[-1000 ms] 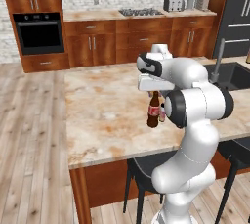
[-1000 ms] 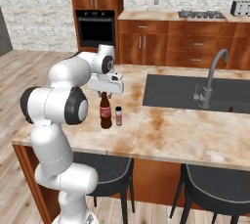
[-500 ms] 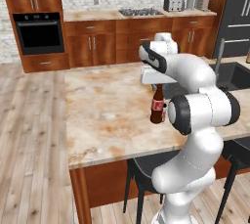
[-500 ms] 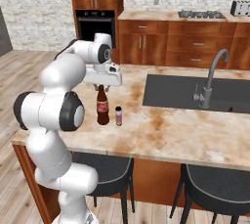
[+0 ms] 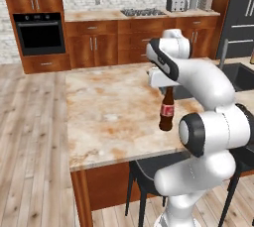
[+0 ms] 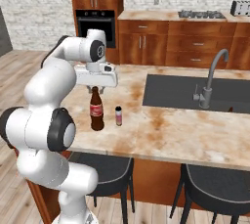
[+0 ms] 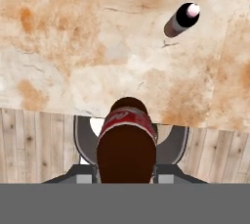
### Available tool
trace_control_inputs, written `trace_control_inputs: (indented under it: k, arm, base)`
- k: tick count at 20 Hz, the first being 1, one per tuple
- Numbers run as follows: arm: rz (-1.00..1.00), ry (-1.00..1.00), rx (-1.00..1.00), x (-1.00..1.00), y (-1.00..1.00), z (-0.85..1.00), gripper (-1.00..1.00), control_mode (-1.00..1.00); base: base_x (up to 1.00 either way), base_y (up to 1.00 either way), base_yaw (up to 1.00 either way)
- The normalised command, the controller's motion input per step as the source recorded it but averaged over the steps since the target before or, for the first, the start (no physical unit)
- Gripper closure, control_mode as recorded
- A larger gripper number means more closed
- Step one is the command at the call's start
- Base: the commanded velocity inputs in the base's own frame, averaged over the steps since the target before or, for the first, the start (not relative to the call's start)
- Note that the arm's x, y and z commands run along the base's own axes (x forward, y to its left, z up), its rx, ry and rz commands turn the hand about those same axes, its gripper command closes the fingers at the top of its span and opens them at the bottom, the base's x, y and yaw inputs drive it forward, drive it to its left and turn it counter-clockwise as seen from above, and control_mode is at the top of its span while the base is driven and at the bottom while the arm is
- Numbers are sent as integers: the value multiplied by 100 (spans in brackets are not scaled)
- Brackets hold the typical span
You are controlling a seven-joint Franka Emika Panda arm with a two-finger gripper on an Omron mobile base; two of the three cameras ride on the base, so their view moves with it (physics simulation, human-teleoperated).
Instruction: Place the large bottle from the dining counter next to the other large bottle outside the sink, and place the small bottle from the dining counter next to the other small bottle inside the sink.
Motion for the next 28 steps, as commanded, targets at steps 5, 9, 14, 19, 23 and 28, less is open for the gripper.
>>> trace_control_inputs:
  k: [5,9,14,19,23,28]
  arm:
    - [7,0,0,-67,6,7,100,-100]
    - [5,-1,0,-62,15,4,100,-100]
    - [3,-4,0,-32,6,5,100,-100]
    - [2,0,0,-7,0,0,100,-100]
    - [0,0,0,0,0,0,100,-100]
    - [0,0,0,-10,0,0,100,100]
  base:
    - [0,0,0]
    - [0,0,0]
    - [0,0,0]
    - [0,0,0]
    - [0,0,0]
    - [-5,1,0]
